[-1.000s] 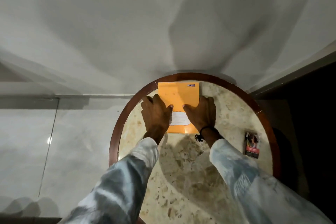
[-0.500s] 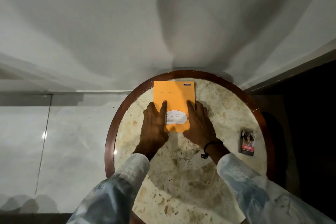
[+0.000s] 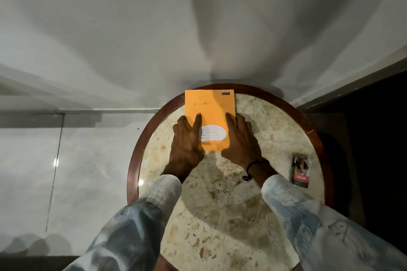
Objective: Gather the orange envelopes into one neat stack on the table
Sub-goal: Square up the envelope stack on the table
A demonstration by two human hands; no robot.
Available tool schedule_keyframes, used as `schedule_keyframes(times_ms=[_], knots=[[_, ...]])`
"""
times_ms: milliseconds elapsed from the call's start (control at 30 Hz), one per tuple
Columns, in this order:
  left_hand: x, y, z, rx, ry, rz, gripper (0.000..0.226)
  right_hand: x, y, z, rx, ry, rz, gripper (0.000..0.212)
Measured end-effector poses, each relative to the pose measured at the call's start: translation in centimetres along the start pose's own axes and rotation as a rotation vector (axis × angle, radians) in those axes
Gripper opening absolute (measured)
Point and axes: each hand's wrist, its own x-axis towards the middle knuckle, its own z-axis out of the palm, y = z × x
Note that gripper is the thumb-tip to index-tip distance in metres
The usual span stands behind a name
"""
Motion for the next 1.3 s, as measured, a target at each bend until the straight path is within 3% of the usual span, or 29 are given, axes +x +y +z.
schedule_keyframes(times_ms=[133,300,500,700,1067,1300], knots=[[-1.4,1.1,-0.3,0.069,0.043,0.024,0.114,-2.0,1.8,-0.6,0.154,0.038,0.059,0.113],[-2.4,3.4,0.2,0.102,0.146,0.199,0.077,-8.6,7.8,-1.9,0.203,0.333,0.319,0.068],[-1.2,4.8,1.0,0.18,0.072,0.144,0.071,-13.2,12.4,-1.0,0.181,0.406,0.5,0.037],[-0.7,4.9,1.0,0.198,0.058,0.099,0.073,-10.9,13.2,0.0,0.389,0.433,0.459,0.037],[-0.4,4.9,1.0,0.175,0.043,0.085,0.072,-1.2,10.2,-2.4,0.422,0.437,0.284,0.041],[-0.2,4.6,1.4,0.172,0.039,0.08,0.071,1.4,9.1,-3.1,0.461,0.496,0.276,0.036]])
